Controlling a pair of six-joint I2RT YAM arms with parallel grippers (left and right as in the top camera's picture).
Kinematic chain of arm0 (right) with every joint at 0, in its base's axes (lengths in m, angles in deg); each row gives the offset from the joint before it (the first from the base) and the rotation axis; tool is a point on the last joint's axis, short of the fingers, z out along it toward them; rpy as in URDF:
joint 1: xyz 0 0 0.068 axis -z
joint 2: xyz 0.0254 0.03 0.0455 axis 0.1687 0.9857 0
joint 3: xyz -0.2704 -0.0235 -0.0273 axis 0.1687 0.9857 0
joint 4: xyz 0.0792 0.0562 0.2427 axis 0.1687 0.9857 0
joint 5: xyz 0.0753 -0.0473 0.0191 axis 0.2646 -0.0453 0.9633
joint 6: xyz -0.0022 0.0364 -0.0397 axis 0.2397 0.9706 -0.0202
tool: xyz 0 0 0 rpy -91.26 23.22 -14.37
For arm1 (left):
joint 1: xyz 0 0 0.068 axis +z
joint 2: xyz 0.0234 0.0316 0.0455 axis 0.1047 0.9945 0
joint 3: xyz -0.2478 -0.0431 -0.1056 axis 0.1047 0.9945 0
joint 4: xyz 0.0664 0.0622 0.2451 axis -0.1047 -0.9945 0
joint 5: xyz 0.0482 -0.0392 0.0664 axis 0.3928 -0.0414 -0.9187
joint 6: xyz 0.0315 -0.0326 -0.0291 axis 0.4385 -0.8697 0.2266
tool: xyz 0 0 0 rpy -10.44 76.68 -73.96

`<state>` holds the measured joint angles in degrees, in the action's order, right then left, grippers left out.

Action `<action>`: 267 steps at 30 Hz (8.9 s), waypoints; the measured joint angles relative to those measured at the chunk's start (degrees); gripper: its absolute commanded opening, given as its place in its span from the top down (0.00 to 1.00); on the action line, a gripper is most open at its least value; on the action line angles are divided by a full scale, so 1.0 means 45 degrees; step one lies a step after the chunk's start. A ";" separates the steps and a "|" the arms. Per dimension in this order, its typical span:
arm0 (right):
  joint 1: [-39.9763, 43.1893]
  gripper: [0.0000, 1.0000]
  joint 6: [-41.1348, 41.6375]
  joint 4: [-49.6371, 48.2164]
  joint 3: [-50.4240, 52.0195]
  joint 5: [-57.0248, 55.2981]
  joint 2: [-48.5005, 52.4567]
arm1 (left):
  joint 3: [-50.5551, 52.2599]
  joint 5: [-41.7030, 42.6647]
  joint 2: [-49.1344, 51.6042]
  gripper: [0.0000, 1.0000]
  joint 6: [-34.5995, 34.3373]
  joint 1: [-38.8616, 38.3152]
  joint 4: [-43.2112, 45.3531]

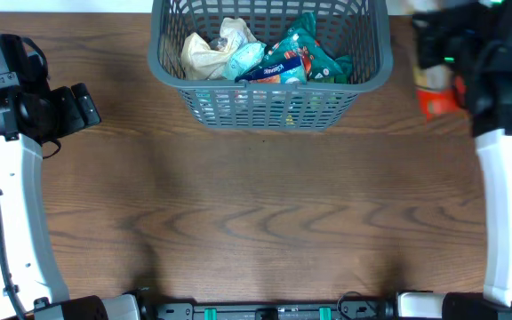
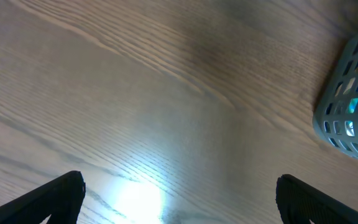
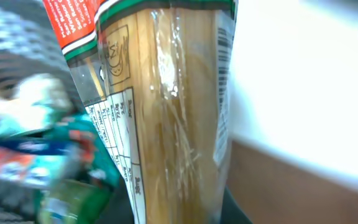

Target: Pack container

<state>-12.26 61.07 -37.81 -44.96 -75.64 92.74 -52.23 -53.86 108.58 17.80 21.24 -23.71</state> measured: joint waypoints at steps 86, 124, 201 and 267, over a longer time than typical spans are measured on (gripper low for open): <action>0.4104 0.01 0.5615 0.5425 -0.3983 -0.2429 0.2608 | 0.0000 -0.0131 -0.0039 0.01 0.2511 -0.2545 0.0228; 0.4240 0.01 0.5421 0.2079 1.1166 -0.1088 -0.7004 | 0.6868 -0.3555 -1.0137 0.01 0.2030 -0.4337 0.4056; -0.0418 0.01 0.3021 -0.7606 2.1998 -0.2565 -1.9079 | 0.6868 -0.4061 -1.0142 0.01 0.1938 -0.4337 0.4051; -0.0418 0.01 0.2837 -0.7606 2.2003 -0.2526 -1.9079 | 1.9788 0.0525 -1.8574 0.01 0.1855 -0.4663 1.3216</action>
<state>-14.14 73.83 -72.03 54.05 -87.00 6.88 36.81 -51.50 25.00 26.15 0.25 35.76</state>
